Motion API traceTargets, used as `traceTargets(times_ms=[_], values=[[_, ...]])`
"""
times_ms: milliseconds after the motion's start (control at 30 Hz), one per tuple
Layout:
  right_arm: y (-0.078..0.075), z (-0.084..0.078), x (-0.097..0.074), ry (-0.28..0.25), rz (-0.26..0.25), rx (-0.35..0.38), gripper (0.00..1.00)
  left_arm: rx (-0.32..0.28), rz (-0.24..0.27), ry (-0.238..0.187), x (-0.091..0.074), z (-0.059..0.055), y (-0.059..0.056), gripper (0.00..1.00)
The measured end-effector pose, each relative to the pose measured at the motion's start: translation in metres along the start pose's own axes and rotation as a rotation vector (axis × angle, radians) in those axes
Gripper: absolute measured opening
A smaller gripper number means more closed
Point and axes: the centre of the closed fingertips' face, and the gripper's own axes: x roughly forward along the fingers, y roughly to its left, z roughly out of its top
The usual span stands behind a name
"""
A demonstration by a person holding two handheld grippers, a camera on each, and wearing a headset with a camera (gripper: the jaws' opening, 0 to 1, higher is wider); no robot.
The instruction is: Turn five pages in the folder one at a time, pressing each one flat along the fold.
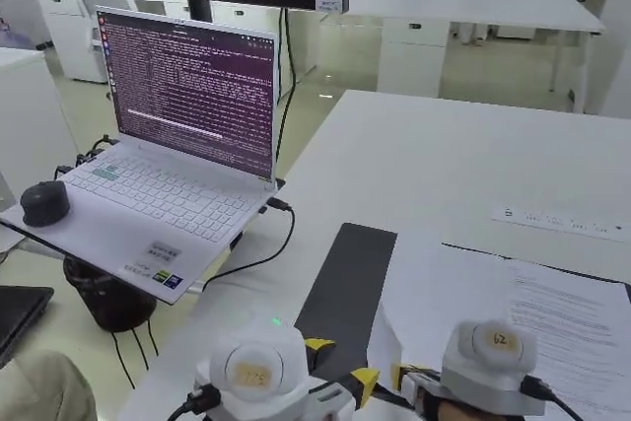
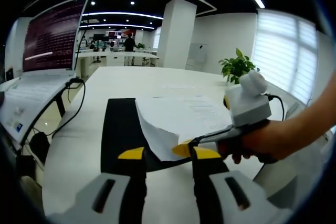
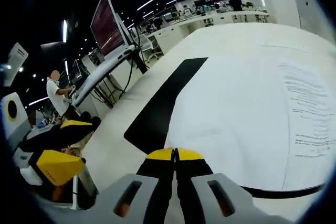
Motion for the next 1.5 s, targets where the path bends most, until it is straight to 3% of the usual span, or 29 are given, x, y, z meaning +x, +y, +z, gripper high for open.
traceTargets(times_ms=[233, 467, 733, 900, 1100, 1300, 1400, 1500], values=[[-0.005, -0.01, 0.009, 0.028, -0.003, -0.043, 0.0, -0.002, 0.008, 0.025, 0.003, -0.005, 0.002, 0.33], [-0.007, -0.014, 0.012, 0.011, 0.018, -0.013, 0.01, 0.015, 0.015, 0.052, 0.008, -0.01, 0.003, 0.32], [0.006, -0.014, 0.006, -0.039, 0.107, 0.008, 0.08, 0.028, 0.018, 0.083, 0.015, -0.015, 0.006, 0.32], [0.005, -0.007, -0.007, -0.106, 0.122, 0.032, 0.08, 0.038, 0.006, 0.093, 0.027, -0.014, 0.003, 0.31], [-0.018, 0.003, -0.034, -0.188, 0.071, 0.066, 0.04, 0.061, -0.006, 0.1, 0.056, -0.013, -0.003, 0.3], [-0.059, 0.017, -0.067, -0.282, -0.01, 0.139, 0.01, 0.12, -0.022, 0.152, 0.089, -0.029, -0.011, 0.29], [-0.077, 0.021, -0.078, -0.308, -0.043, 0.156, 0.0, 0.125, -0.001, 0.177, 0.106, -0.039, -0.008, 0.28], [-0.092, 0.026, -0.088, -0.332, -0.069, 0.175, 0.0, 0.106, 0.063, 0.197, 0.113, -0.046, 0.002, 0.28]])
